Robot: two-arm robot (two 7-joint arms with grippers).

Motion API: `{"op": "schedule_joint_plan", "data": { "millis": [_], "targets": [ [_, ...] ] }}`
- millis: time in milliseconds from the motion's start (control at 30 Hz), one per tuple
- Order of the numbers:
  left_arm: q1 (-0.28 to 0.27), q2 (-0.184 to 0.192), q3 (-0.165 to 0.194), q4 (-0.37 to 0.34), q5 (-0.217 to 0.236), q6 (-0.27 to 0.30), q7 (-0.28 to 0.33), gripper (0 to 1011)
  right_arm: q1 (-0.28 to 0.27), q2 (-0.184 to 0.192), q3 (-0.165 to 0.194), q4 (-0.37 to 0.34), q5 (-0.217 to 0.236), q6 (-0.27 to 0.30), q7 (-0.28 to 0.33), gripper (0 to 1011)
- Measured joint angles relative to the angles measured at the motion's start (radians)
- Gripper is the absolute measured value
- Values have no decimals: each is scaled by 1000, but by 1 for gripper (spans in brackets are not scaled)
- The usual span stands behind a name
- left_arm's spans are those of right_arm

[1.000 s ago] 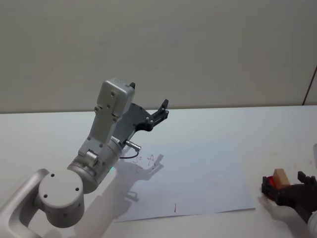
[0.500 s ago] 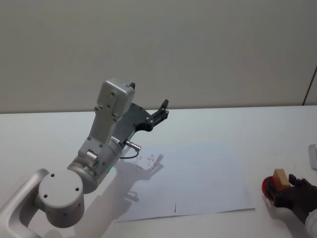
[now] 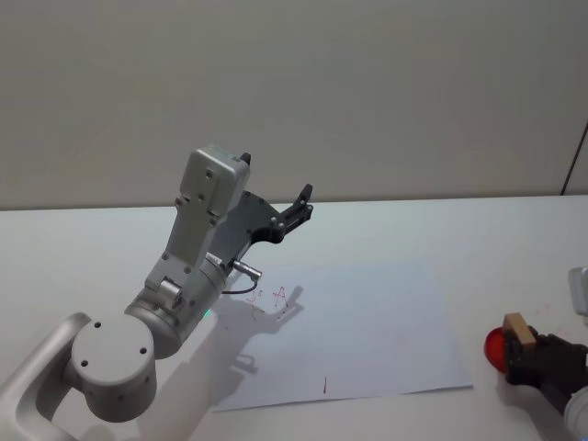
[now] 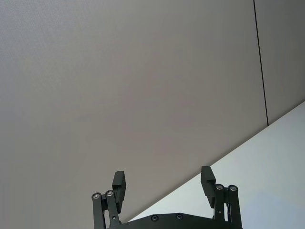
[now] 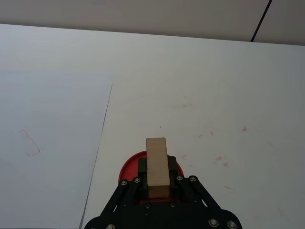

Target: Use the one hand to pick up the stamp and affix it onto the A4 paper.

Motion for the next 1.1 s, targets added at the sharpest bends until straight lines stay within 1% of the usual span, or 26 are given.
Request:
{"op": "schedule_joint_plan", "data": {
  "millis": [167, 300, 500, 533, 600, 633, 733, 800, 833, 867, 933, 967, 1067, 1100],
  "targets": [
    [0, 0, 0, 0, 0, 0, 0, 1001, 5, 0, -1, 0, -15, 0, 14, 217],
    [0, 0, 0, 0, 0, 0, 0, 1001, 21, 2, -6, -7, -49, -8, 52, 217],
    [0, 0, 0, 0, 0, 0, 0, 1001, 45, 1, -14, -11, -87, -20, 102, 217],
    [0, 0, 0, 0, 0, 0, 0, 1001, 55, 0, -17, -11, -100, -24, 122, 217],
    [0, 0, 0, 0, 0, 0, 0, 1001, 63, -2, -19, -11, -109, -27, 139, 217],
    [0, 0, 0, 0, 0, 0, 0, 1001, 73, -4, -22, -11, -120, -32, 161, 217],
    [0, 0, 0, 0, 0, 0, 0, 1001, 89, -8, -26, -7, -134, -38, 189, 217],
    [0, 0, 0, 0, 0, 0, 0, 1001, 110, -14, -31, 2, -149, -44, 233, 217],
    [0, 0, 0, 0, 0, 0, 0, 1001, 110, -14, -31, 2, -149, -44, 233, 217],
    [0, 0, 0, 0, 0, 0, 0, 1001, 121, -17, -34, 7, -154, -46, 254, 217],
    [0, 0, 0, 0, 0, 0, 0, 1001, 134, -22, -37, 14, -159, -49, 276, 217],
    [0, 0, 0, 0, 0, 0, 0, 1001, 146, -26, -39, 22, -162, -52, 302, 217],
    [0, 0, 0, 0, 0, 0, 0, 1001, 166, -33, -43, 38, -164, -53, 336, 217],
    [0, 0, 0, 0, 0, 0, 0, 1001, 180, -38, -46, 49, -164, -54, 363, 217]
  ]
}}
